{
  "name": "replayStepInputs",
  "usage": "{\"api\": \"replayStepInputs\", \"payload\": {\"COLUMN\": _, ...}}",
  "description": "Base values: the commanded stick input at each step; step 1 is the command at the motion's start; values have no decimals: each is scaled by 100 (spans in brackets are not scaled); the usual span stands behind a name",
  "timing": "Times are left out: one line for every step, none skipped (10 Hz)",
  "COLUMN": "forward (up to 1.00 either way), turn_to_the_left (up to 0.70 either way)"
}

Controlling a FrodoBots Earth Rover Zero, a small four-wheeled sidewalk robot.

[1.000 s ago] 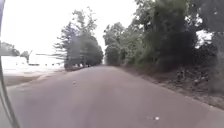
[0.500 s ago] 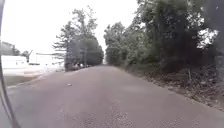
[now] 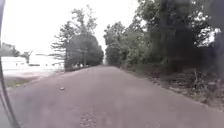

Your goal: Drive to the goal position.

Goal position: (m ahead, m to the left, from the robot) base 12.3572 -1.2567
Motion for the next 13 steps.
{"api": "replayStepInputs", "payload": {"forward": 70, "turn_to_the_left": 0}}
{"api": "replayStepInputs", "payload": {"forward": 70, "turn_to_the_left": 0}}
{"api": "replayStepInputs", "payload": {"forward": 70, "turn_to_the_left": 0}}
{"api": "replayStepInputs", "payload": {"forward": 70, "turn_to_the_left": 0}}
{"api": "replayStepInputs", "payload": {"forward": 70, "turn_to_the_left": 0}}
{"api": "replayStepInputs", "payload": {"forward": 70, "turn_to_the_left": 0}}
{"api": "replayStepInputs", "payload": {"forward": 70, "turn_to_the_left": 0}}
{"api": "replayStepInputs", "payload": {"forward": 70, "turn_to_the_left": 0}}
{"api": "replayStepInputs", "payload": {"forward": 70, "turn_to_the_left": 0}}
{"api": "replayStepInputs", "payload": {"forward": 70, "turn_to_the_left": 0}}
{"api": "replayStepInputs", "payload": {"forward": 70, "turn_to_the_left": 0}}
{"api": "replayStepInputs", "payload": {"forward": 70, "turn_to_the_left": 0}}
{"api": "replayStepInputs", "payload": {"forward": 70, "turn_to_the_left": 0}}
